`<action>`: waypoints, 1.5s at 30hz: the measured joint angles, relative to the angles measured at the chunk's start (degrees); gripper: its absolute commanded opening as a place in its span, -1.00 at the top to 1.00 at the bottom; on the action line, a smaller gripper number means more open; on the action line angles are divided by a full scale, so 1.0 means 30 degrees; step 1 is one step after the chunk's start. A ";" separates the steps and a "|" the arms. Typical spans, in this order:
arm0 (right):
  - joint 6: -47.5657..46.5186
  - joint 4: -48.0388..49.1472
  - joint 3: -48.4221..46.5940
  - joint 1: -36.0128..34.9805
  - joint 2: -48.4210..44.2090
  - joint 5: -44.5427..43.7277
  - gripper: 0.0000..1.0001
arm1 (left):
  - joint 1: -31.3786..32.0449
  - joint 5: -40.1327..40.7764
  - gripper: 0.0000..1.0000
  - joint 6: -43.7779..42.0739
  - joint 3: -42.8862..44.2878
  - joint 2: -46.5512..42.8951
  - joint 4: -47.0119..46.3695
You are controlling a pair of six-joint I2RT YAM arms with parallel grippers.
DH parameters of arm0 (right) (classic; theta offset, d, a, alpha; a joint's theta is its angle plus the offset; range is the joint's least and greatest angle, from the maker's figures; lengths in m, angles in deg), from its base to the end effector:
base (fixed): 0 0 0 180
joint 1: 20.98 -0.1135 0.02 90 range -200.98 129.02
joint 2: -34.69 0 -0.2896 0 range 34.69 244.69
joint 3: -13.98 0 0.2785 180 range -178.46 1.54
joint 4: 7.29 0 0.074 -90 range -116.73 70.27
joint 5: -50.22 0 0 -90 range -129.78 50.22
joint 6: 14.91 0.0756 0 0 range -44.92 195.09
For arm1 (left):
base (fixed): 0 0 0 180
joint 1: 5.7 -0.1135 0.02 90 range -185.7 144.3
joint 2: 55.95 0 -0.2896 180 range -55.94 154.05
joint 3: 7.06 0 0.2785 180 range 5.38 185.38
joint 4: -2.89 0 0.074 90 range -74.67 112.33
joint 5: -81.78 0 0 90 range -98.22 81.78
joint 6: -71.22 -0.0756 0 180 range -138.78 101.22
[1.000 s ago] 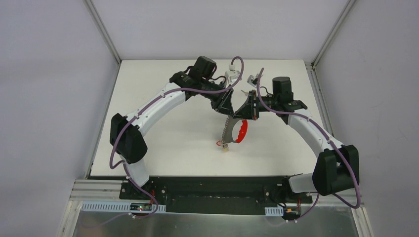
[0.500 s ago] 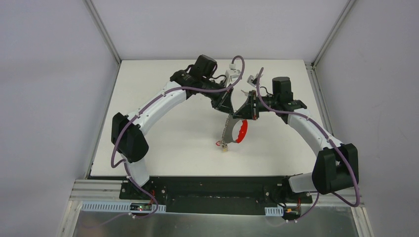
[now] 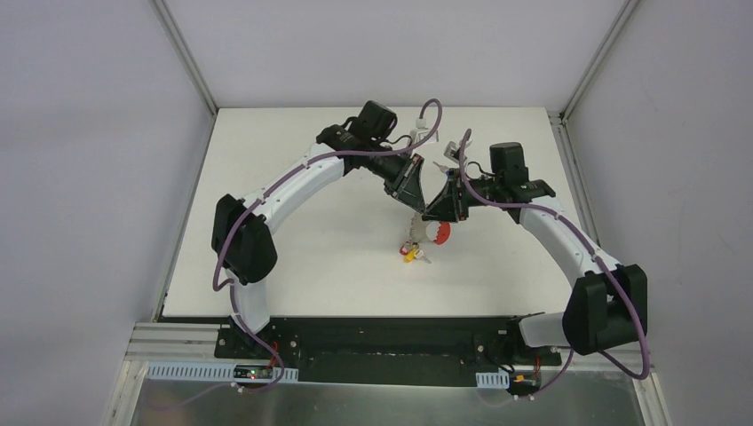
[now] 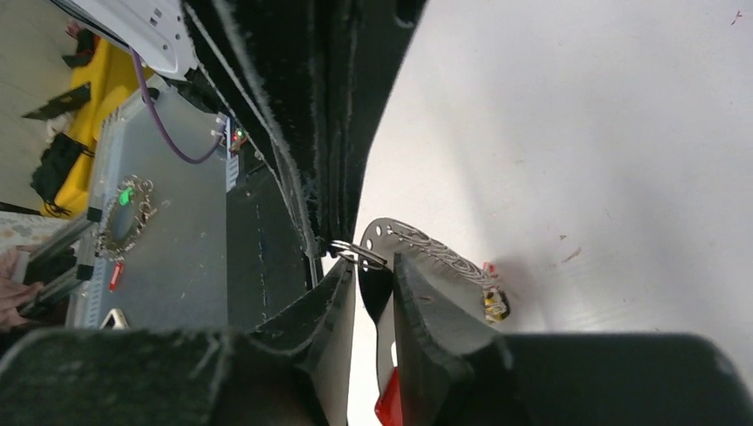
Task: Put the keys on the keyring
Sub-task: Adjust the keyring at the center of the board.
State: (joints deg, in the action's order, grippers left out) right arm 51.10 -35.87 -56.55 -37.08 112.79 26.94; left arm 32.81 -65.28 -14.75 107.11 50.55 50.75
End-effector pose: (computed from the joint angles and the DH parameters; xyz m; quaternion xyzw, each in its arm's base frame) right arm 0.2884 0.1555 0.2989 -0.4892 0.6142 0.4631 0.4110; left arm 0.3253 -0.3399 0.3541 0.4283 0.7015 -0.5379 0.1876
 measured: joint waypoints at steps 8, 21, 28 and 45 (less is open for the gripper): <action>-0.2914 -0.3140 -0.1217 -0.0022 -0.0998 -0.0474 0.30 | 0.0000 -0.1596 1.00 0.1829 0.0940 0.0750 0.1435; -0.5763 -0.6011 -0.2492 -0.0007 -0.1435 -0.0597 0.33 | -0.0117 -0.3993 1.00 0.5377 0.0692 0.1304 0.0729; -0.6586 -0.6717 -0.2776 0.0000 -0.1464 -0.0437 0.35 | -0.0124 -0.4561 1.00 0.5821 0.0612 0.1362 0.0444; -0.8466 -0.8451 -0.3905 -0.0291 -0.1202 0.0080 0.32 | -0.0102 -0.3315 1.00 -0.3475 0.5603 0.3861 1.1125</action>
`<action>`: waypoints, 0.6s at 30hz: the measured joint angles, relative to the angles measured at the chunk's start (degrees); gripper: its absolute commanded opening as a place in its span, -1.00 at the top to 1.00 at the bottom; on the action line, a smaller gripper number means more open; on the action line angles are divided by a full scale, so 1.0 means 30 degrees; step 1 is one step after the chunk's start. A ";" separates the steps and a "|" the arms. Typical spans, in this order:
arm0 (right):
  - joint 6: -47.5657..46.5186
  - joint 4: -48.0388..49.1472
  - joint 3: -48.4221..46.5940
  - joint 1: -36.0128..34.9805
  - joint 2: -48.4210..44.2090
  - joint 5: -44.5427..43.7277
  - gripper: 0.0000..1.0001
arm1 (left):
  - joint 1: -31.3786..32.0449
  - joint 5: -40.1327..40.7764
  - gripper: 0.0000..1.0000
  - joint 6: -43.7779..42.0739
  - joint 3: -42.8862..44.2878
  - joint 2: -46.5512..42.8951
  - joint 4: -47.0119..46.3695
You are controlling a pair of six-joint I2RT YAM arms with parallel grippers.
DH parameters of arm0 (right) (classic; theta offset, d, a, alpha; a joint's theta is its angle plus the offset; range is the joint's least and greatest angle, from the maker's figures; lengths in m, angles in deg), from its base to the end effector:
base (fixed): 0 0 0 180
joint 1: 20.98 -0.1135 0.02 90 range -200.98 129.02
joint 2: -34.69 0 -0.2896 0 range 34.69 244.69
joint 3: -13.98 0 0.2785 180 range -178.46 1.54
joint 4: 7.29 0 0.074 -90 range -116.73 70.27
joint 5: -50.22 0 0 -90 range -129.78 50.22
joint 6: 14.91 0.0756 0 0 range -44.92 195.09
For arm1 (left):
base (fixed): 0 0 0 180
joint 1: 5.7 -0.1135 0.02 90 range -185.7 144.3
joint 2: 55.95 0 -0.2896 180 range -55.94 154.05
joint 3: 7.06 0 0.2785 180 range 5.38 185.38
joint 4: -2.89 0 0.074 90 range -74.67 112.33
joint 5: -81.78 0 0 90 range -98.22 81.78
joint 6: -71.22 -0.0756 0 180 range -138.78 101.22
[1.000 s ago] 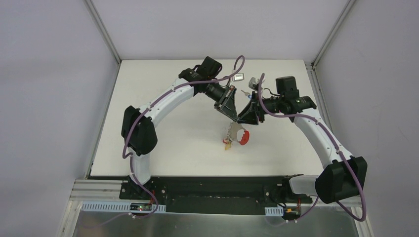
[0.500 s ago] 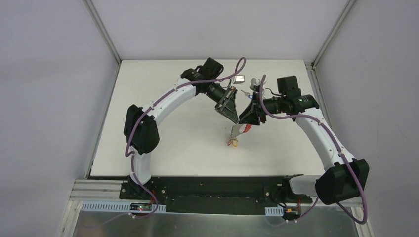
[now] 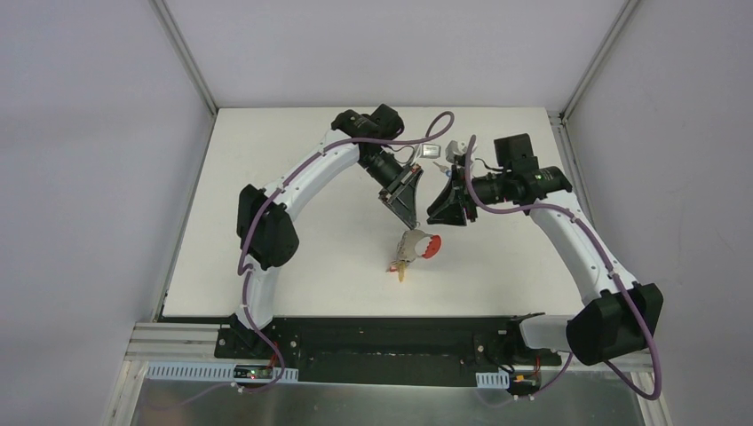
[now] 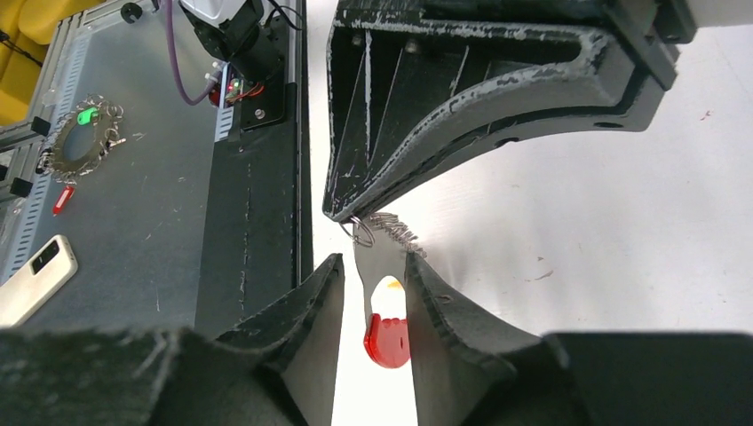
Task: Put the keys on the keyring
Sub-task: Adjust the keyring at the center of the board.
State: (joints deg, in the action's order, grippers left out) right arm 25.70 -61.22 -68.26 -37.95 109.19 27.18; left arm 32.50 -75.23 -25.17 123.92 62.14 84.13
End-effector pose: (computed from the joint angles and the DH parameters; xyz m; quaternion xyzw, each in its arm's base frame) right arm 0.2573 0.1513 0.3553 -0.5958 0.5351 0.4046 0.4417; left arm 0.3232 -0.3429 0.3349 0.4066 0.7184 -0.5643 0.0020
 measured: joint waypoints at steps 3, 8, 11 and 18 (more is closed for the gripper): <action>0.0058 0.0051 0.0080 -0.0350 0.0087 -0.0007 0.31 | 0.0007 0.0073 1.00 -0.0481 0.0233 0.0000 0.0408; 0.0255 0.0430 0.0350 -0.1086 0.0102 -0.0015 0.31 | 0.0029 0.0066 1.00 -0.0889 0.0291 0.0000 0.0678; 0.0306 0.0605 0.0386 -0.1428 0.0189 -0.0015 0.31 | 0.0029 0.0066 1.00 -0.1013 0.0291 0.0000 0.0714; 0.0459 0.1042 0.0707 -0.1902 0.0321 -0.0109 0.29 | 0.0066 0.0051 1.00 -0.1020 0.0291 0.0000 0.0707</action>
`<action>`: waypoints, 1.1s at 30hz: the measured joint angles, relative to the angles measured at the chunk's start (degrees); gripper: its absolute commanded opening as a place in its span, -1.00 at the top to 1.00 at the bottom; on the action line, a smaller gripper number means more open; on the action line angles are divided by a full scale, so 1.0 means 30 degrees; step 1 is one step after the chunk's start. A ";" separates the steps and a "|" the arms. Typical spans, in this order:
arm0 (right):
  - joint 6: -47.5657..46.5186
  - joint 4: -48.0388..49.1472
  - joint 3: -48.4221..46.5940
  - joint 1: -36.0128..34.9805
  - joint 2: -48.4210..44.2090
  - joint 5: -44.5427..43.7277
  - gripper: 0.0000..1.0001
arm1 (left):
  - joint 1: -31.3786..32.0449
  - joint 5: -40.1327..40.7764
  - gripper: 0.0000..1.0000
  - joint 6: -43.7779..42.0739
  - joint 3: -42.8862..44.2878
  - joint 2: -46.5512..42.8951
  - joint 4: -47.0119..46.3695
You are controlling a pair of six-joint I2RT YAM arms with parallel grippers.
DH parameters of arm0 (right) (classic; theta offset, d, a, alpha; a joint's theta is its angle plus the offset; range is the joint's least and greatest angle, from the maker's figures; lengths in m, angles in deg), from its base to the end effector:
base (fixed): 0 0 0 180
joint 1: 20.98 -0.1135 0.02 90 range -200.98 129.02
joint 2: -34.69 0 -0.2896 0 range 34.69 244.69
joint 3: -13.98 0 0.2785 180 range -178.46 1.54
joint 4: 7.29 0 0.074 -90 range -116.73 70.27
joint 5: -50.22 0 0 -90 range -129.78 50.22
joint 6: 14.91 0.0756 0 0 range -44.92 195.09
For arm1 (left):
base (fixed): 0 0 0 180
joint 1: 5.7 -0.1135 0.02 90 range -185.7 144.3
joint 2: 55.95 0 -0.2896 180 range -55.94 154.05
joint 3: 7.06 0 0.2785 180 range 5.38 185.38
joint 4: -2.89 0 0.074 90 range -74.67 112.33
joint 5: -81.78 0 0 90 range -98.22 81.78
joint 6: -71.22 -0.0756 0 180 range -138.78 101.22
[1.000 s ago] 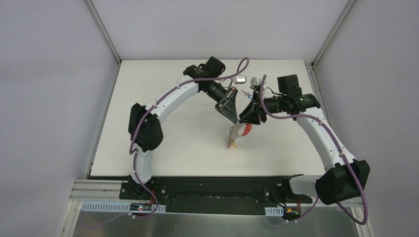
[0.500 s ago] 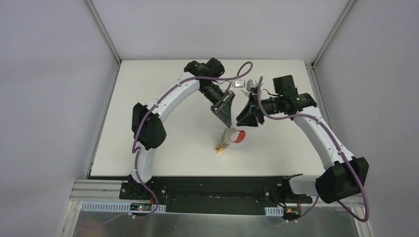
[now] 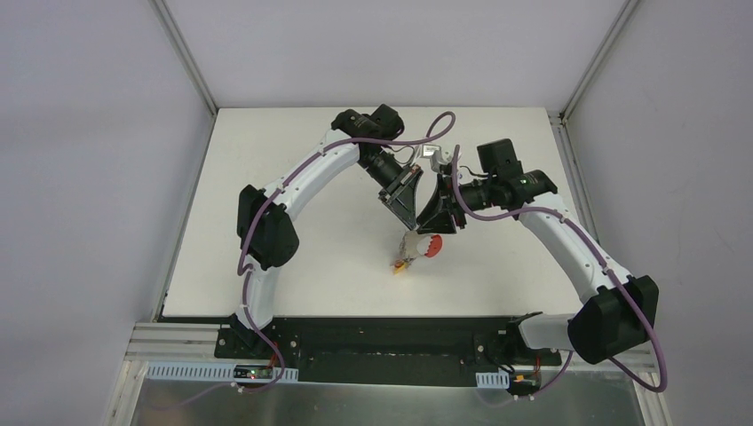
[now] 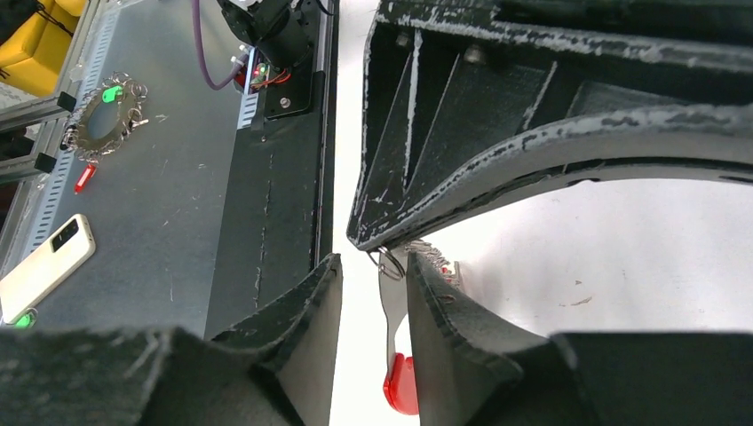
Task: Put the keys on the keyring
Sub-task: Adjust the keyring at the center of the board.
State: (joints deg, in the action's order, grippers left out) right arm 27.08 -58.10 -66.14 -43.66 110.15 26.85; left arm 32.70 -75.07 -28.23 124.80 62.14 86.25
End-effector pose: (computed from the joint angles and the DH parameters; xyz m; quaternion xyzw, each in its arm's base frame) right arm 0.2472 0.1785 0.3415 -0.6157 0.5137 0.4287 0.4162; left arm 0.3197 -0.3421 0.3381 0.4223 0.7112 -0.5619 0.0077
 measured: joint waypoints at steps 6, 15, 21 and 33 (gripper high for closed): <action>0.0095 0.0160 0.0036 -0.0211 0.0066 -0.0087 0.63 | 0.0102 -0.0015 1.00 0.0000 0.0000 0.0000 -0.0015; 0.0131 0.0160 0.0058 -0.0240 0.0117 -0.0277 0.73 | 0.0095 0.0007 1.00 -0.0022 0.0000 -0.0007 0.0058; 0.0117 0.0124 0.0058 -0.0240 0.0131 -0.0299 1.00 | 0.0095 0.0007 1.00 -0.0051 0.0000 -0.0015 0.0095; 0.1938 0.1523 0.0299 0.0124 0.0117 -0.0175 1.00 | -0.0095 0.0605 0.67 -0.0066 0.0000 -0.0539 -0.0554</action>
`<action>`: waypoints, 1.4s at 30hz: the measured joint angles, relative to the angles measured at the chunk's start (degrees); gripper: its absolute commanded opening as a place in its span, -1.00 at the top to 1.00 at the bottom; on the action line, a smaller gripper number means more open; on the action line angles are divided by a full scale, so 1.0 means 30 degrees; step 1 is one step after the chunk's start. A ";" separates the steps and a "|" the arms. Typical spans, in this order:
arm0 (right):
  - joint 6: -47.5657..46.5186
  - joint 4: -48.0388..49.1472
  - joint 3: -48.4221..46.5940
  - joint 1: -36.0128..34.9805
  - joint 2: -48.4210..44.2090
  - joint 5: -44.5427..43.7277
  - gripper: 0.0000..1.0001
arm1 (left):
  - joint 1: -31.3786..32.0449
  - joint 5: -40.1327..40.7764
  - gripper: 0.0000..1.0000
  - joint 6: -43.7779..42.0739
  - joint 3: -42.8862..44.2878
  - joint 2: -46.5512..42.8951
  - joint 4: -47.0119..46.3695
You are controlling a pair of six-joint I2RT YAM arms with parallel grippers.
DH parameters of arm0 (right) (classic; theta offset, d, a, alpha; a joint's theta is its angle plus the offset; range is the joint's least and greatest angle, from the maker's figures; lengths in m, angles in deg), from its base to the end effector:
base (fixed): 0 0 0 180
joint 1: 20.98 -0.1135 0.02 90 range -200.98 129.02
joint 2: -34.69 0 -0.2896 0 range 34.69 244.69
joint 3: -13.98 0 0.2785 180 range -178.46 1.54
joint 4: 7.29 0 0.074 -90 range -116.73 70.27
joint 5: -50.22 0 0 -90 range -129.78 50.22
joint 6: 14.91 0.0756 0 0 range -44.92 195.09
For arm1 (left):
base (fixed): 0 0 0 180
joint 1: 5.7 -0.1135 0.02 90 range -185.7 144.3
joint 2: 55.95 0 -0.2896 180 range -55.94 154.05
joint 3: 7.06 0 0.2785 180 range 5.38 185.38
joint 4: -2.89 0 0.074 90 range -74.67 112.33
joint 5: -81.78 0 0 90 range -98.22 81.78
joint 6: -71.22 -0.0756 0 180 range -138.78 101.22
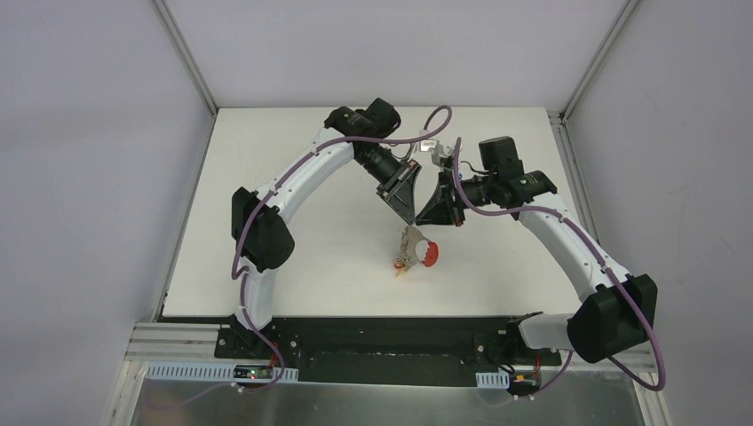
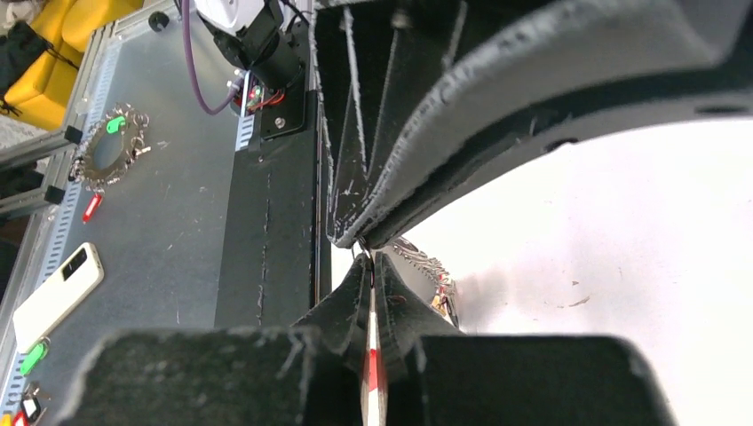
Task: Put the keys on the keyring
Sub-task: Adjust the keyring at the center of the board.
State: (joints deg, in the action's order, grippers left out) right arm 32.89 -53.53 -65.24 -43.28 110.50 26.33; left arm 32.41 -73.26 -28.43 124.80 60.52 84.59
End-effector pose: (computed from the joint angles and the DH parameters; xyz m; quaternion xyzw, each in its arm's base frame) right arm 0.2548 0.1792 0.3397 -0.5945 0.5332 0.4344 0.4167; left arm 0.3198 -0.3379 0.3497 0.4350 0.7099 -0.5525 0.0384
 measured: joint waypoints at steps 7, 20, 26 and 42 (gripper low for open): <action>0.2703 0.2324 0.0430 0.0707 -0.0058 0.0255 1.00 | -0.0364 0.0357 0.32 0.0590 -0.0036 -0.0809 -0.1749; 1.0214 0.9282 0.2703 0.1785 -0.0160 -0.0321 1.00 | -0.1107 0.2922 0.19 0.4087 -0.6040 -0.5676 -1.0710; 1.3107 1.2393 0.3810 0.1872 -0.0153 -0.0488 1.00 | -0.1115 0.4160 0.26 0.4976 -0.7118 -0.5938 -1.2961; 1.9730 2.0356 0.6251 0.2579 0.0080 -0.0991 1.00 | -0.2594 0.3424 0.32 1.0040 -1.1562 -0.5938 -1.9067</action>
State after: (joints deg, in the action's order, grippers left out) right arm 92.08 7.54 -46.49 -35.55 110.74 23.36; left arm 24.63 -62.99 1.69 90.11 42.71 27.39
